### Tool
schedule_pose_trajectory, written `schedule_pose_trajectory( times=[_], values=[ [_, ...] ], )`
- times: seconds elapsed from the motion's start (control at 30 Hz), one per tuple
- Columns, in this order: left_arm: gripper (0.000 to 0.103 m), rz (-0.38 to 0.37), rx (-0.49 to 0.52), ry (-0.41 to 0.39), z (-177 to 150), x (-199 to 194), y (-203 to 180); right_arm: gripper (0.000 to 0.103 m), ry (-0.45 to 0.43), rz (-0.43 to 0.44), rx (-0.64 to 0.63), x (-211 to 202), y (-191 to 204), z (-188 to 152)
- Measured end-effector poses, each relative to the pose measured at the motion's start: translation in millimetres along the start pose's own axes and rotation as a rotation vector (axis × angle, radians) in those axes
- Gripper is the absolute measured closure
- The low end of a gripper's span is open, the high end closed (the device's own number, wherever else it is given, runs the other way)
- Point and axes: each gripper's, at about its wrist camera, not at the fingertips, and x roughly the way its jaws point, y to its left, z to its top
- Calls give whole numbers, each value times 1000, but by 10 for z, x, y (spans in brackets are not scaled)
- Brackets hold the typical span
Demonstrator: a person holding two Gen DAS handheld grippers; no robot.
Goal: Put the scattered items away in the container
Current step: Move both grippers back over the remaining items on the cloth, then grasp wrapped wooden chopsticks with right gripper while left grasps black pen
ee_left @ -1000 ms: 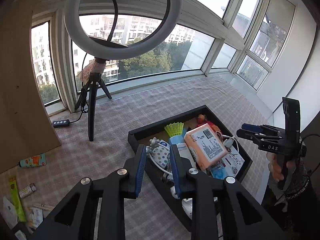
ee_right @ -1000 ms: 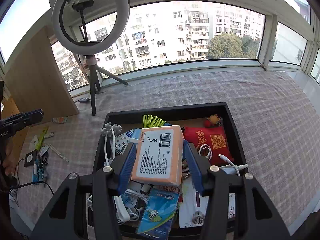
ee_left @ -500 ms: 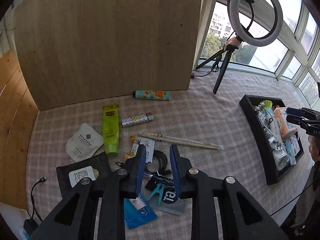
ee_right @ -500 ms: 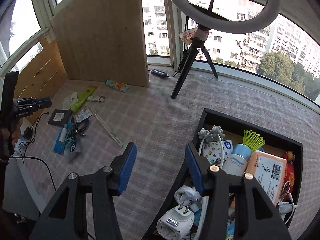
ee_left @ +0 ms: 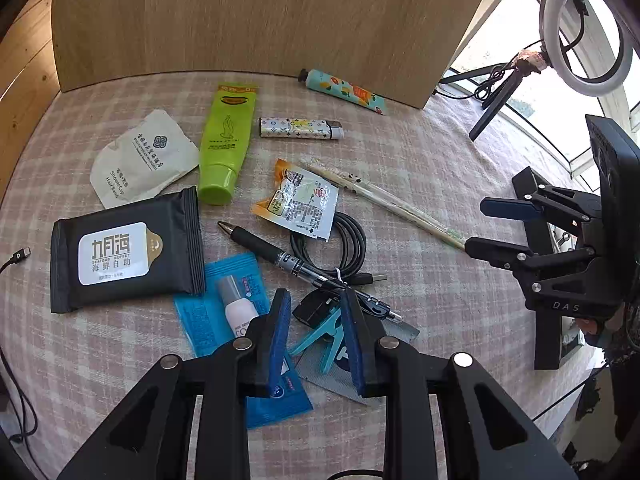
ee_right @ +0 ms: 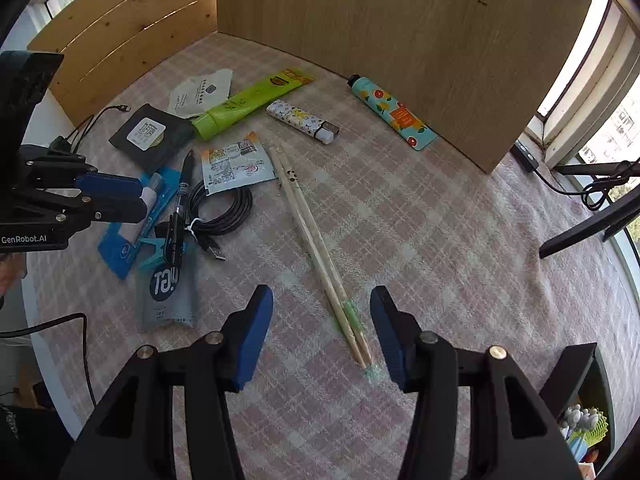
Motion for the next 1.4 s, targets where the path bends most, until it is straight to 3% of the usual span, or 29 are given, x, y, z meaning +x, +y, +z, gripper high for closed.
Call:
schedule_pose_trajectory(
  times=[0.17,0.47,0.53,0.6,0.67,0.77,0.87,1.07,1.4],
  values=[
    [78,-5,-113,48,66,211,36,53,15,-14,-57,259,81,173],
    [76,1,-152,80,173,401,94,55,65,-3,-80,558,69,328],
    [74,-3,-150,75,187,419,112,60,66,-3,-72,546,44,321],
    [75,-11,-146,71,192,421,124,77,73,-7,-48,525,-9,305],
    [78,-14,-138,60,193,416,129,86,87,1,0,504,-98,290],
    [86,-22,-133,43,181,416,118,89,92,19,42,479,-177,244],
    [91,-27,-138,35,158,408,116,90,81,41,96,441,-232,175],
    [91,-22,-139,0,51,250,112,91,20,98,210,279,-310,-27],
    [91,-62,-94,-93,-82,-248,-68,91,-126,169,383,-367,-478,-404]
  ],
)
